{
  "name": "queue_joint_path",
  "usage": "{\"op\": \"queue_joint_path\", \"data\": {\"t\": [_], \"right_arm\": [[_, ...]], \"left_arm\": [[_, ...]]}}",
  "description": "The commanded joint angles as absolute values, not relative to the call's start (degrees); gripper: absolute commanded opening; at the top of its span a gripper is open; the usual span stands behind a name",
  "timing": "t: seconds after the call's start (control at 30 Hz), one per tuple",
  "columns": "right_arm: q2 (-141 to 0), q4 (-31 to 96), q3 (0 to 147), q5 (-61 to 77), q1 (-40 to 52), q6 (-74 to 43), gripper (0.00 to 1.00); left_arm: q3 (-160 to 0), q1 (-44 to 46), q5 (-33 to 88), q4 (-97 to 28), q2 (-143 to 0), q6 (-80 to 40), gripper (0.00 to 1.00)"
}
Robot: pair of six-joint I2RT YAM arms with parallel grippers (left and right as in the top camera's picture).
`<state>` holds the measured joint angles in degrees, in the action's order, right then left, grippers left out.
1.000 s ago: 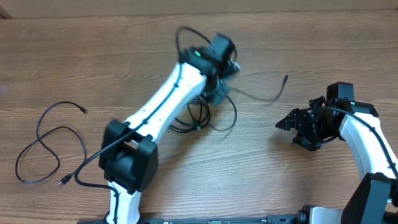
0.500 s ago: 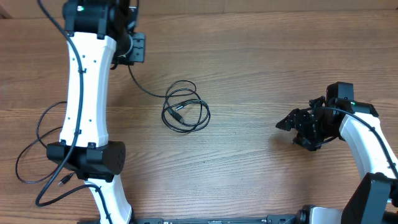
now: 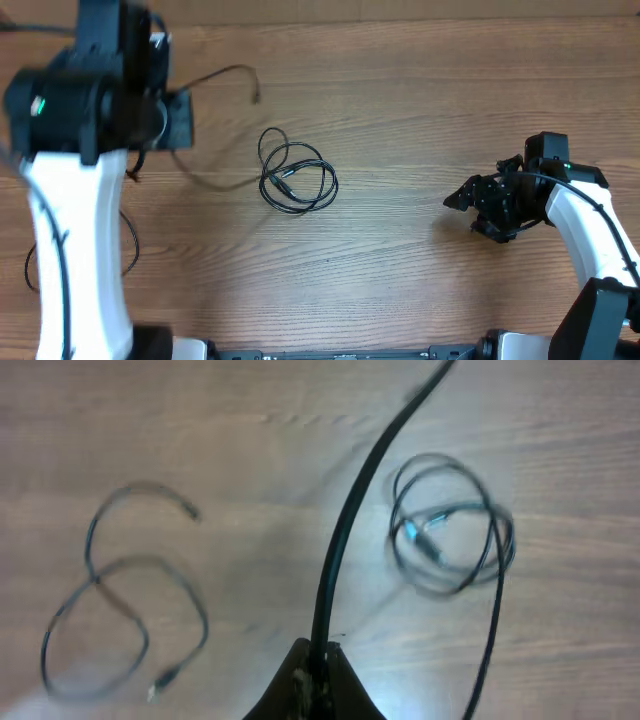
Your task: Untangle cables
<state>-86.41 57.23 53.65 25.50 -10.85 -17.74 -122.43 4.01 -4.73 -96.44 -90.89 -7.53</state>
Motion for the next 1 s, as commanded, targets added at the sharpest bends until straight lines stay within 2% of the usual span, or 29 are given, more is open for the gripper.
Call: {"op": "queue_joint_path", "data": {"t": [0.0,0.13,0.37,0.5,0.67,0.8,0.97], "right_arm": [[-85.56,57.14,54.83,25.45,-10.9,-17.23,0.7],[-85.56,57.17,54.83,25.45,-10.9,-17.23,0.7],[-85.56,57.32,54.83,25.45,-10.9,-17.23,0.7],[-85.56,57.34,54.83,25.45,-10.9,-17.23,0.7],[-85.56,57.39,54.83,25.45,-10.9,-17.02,0.7],[-85.58,57.36,54.81,25.47,-10.9,-16.53,0.7],[-85.58,57.36,54.81,25.45,-10.9,-16.36,0.7]], "left_arm": [[-110.89,0.23,-6.48,-96.82,-83.11,-9.47,0.04],[-101.62,-5.96,-6.68,-96.82,-77.71,-10.31,0.04],[-95.29,-20.29,-12.97,-95.29,-76.58,-22.39,0.05],[-95.31,-29.36,0.14,-91.61,-77.21,-28.08,0.04],[-95.33,-41.12,27.18,-83.0,-77.25,-27.0,0.04],[-95.35,-49.17,43.77,-75.53,-77.25,-27.49,0.04],[-95.35,-57.76,48.34,-68.69,-77.23,-36.75,0.04]]}}
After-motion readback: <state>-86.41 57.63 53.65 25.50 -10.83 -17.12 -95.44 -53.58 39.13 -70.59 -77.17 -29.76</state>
